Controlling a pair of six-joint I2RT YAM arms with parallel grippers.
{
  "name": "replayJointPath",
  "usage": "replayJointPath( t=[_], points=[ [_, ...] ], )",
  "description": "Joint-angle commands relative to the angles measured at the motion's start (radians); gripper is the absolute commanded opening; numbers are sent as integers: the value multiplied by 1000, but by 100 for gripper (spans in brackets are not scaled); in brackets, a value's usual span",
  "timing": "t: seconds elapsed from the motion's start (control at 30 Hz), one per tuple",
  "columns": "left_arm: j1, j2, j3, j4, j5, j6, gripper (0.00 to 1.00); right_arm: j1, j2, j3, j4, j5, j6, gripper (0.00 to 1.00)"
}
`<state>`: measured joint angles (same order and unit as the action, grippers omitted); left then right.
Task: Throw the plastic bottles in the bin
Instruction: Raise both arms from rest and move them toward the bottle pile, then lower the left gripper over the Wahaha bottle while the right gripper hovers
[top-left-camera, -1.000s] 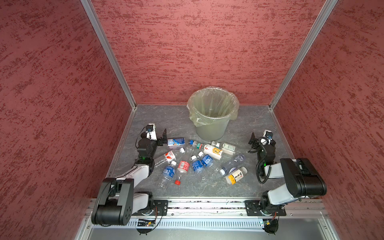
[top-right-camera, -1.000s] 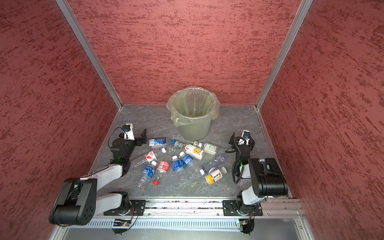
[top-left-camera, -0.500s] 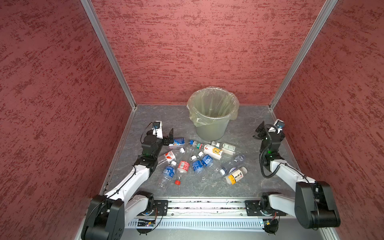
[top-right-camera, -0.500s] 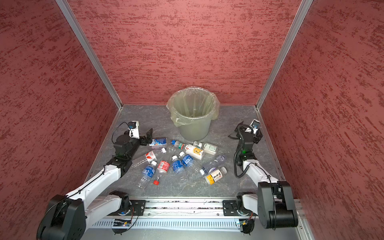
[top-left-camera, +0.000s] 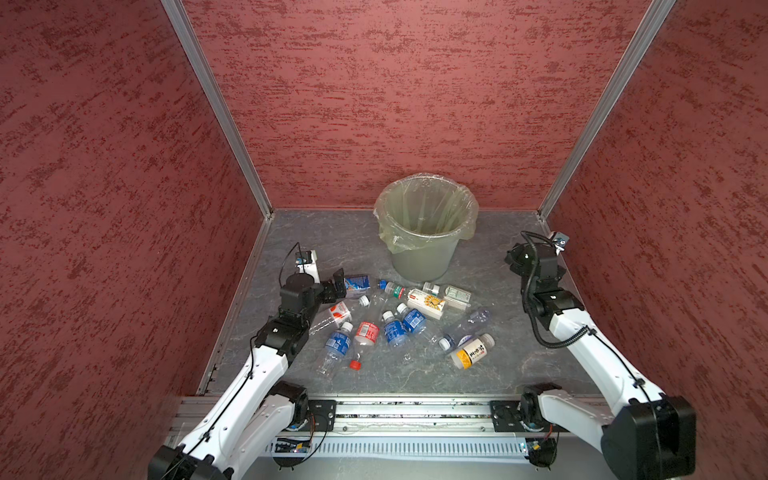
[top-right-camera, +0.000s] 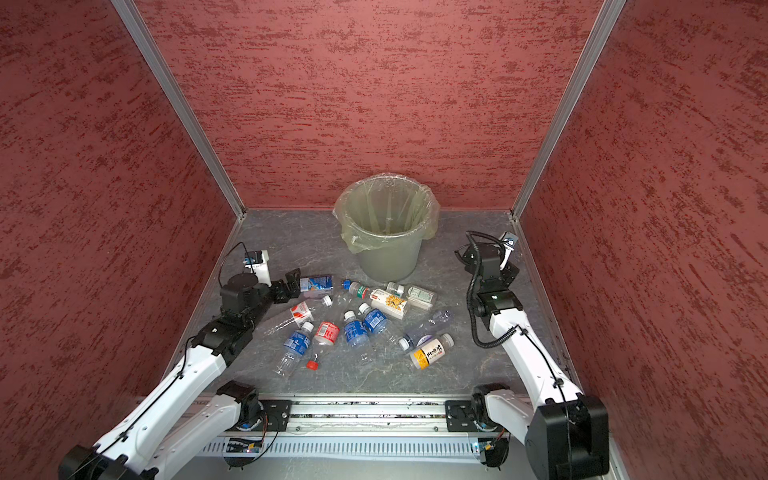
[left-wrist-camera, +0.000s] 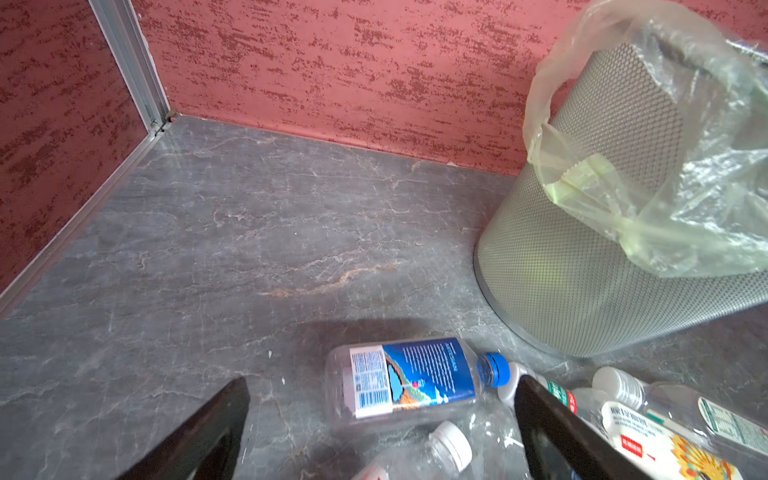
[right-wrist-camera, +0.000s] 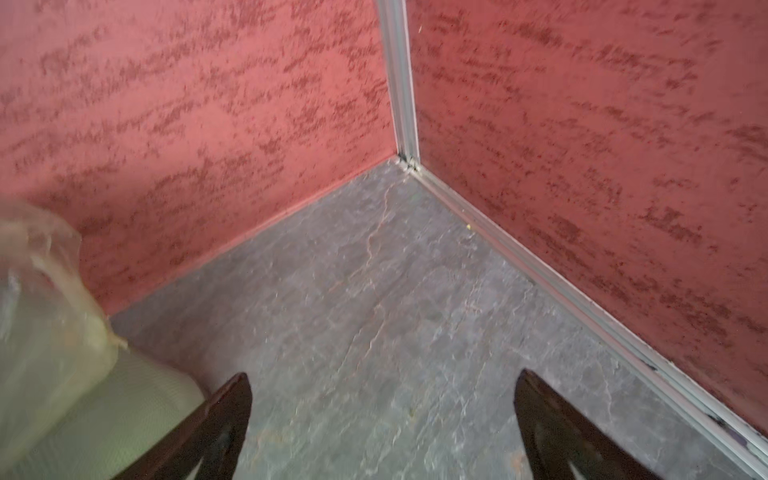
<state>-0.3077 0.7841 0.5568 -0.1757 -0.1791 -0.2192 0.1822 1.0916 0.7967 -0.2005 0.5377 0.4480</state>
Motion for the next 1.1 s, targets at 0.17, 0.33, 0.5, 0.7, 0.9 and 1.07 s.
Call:
replayJointPath(
  t=[0.17,0.33,0.5,0.7,0.9,1.07],
  points=[
    [-107,-45,-24,-174,-115,-41,100,117,-80,5,-170,-78,-10,99],
    [-145,-56,-62,-161,-155,-22,99,150,-108,2,-204,-113,-8,99],
    [-176,-37,-60,-146,-152,16,99,166,-119,2,-230,-135,-14,99],
    [-189,56,-20,-156,-119,91,99,176,-107,7,-253,-139,-3,99],
    [-194,180,39,-178,-180,133,99,180,-114,12,-256,-146,-2,99],
    [-192,295,110,-237,-207,139,100,181,-98,25,-255,-147,-10,99]
  ],
)
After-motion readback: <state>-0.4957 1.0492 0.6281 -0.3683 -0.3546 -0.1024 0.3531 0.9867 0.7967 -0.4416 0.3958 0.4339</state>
